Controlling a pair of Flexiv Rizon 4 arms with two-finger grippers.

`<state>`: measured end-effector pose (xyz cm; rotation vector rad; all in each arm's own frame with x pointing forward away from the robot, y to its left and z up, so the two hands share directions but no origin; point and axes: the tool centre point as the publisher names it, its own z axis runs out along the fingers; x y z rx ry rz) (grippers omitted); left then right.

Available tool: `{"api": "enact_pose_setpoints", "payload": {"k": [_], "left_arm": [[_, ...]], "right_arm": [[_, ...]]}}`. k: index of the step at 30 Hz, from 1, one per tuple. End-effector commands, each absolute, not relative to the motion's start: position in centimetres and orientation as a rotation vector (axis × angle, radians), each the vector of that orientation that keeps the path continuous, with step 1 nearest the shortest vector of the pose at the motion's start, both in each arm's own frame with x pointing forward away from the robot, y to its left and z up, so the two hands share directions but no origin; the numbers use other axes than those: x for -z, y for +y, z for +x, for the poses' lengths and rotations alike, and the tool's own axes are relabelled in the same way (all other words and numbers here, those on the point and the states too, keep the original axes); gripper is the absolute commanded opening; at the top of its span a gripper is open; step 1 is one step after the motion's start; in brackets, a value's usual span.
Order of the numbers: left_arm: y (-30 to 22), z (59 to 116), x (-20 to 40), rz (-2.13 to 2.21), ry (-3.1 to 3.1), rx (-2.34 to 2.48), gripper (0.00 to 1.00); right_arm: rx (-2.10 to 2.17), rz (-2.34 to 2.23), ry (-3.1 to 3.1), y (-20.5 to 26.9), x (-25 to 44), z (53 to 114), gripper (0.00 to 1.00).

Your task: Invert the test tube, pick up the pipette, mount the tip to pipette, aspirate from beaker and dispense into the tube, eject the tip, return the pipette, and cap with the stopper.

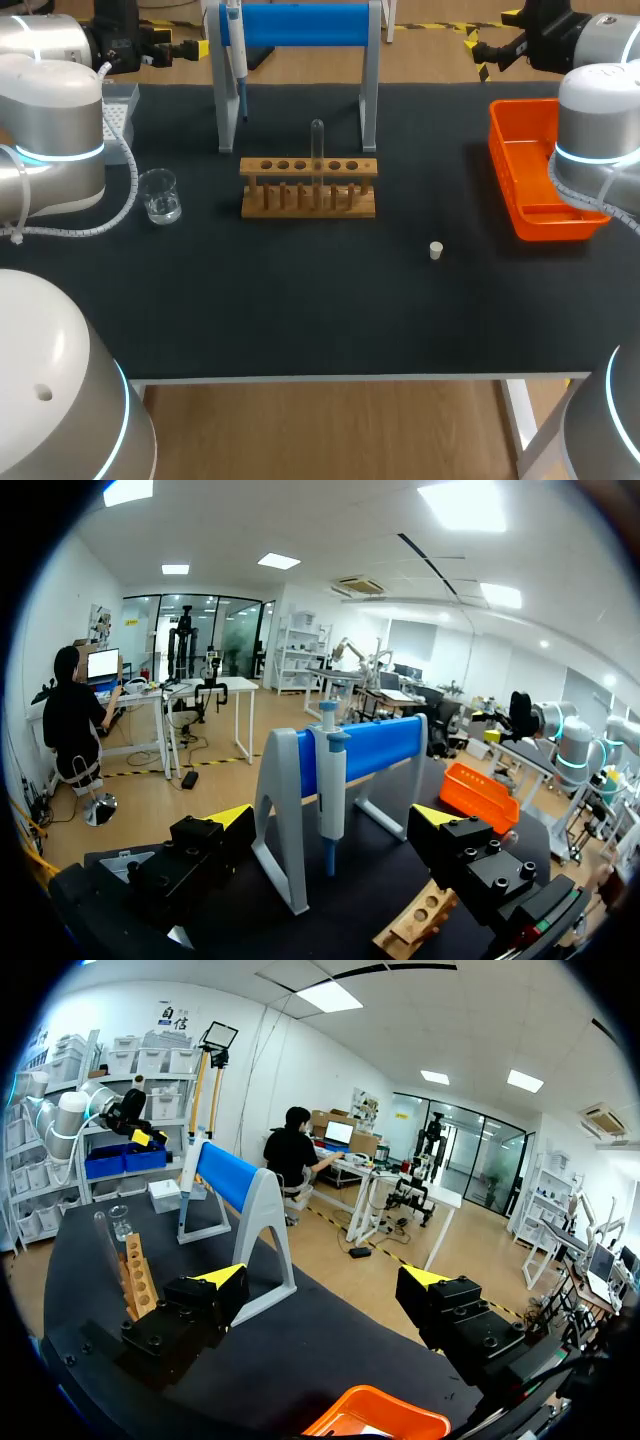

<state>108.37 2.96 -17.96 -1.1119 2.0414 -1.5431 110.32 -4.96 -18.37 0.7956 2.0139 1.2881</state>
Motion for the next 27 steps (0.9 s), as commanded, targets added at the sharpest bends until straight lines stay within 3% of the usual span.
{"api": "enact_pose_setpoints", "payload": {"k": [1, 19, 27], "left_arm": [[3.0, 108.3, 18.1, -1.108, 2.035, 1.547, 1.00], [3.0, 108.3, 18.1, -1.108, 2.035, 1.547, 1.00], [3.0, 108.3, 18.1, -1.108, 2.035, 1.547, 1.00]], "right_arm": [[-1.289, 0.795, 2.014, -5.0, 18.4, 110.4, 1.00], [-1.289, 0.795, 2.014, -5.0, 18.4, 110.4, 1.00], [-1.400, 0.600, 2.121, -1.2, 18.7, 103.4, 1.00]]}}
